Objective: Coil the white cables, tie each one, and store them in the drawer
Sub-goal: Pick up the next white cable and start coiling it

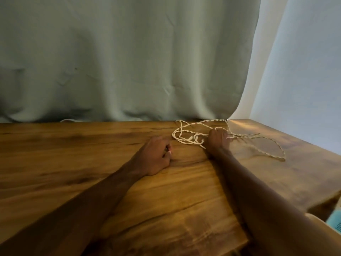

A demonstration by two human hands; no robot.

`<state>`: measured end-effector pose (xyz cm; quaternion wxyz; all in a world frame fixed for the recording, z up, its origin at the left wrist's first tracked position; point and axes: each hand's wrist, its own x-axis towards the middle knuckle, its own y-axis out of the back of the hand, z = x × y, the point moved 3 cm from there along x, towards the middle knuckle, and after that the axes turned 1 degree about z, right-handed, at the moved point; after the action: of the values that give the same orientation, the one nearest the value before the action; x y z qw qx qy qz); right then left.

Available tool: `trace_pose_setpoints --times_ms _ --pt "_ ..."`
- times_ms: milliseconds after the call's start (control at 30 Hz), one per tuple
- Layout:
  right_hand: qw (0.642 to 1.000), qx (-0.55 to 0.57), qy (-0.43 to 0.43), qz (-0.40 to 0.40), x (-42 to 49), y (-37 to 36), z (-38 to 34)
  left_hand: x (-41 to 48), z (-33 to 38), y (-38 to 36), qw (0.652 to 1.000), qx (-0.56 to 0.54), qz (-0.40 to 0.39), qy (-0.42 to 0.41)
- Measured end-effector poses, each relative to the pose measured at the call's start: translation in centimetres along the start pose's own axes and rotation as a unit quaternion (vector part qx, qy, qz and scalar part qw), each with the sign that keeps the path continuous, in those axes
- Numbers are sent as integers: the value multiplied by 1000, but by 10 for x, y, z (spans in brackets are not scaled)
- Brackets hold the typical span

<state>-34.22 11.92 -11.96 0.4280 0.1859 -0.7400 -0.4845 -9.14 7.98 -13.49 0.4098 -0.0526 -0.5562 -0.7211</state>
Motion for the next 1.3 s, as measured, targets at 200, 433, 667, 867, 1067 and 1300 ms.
trace_pose_setpoints --times_ms 200,433,667,867,1067,1300 --pt "998 -4 60 20 -11 7 -21 1 -2 0 1000 2 24 19" --pt "995 25 99 -6 -34 32 -47 -1 -7 8 992 53 108 48" --pt "949 203 218 -99 -54 26 -86 -4 -22 12 993 92 56 42" --pt "940 241 204 132 -36 41 -52 -8 -48 35 988 91 92 81" --pt "996 74 31 -25 -20 21 -14 -17 -72 58 975 80 111 175" --pt "967 163 136 140 -26 44 -31 -20 -66 68 963 100 212 135"
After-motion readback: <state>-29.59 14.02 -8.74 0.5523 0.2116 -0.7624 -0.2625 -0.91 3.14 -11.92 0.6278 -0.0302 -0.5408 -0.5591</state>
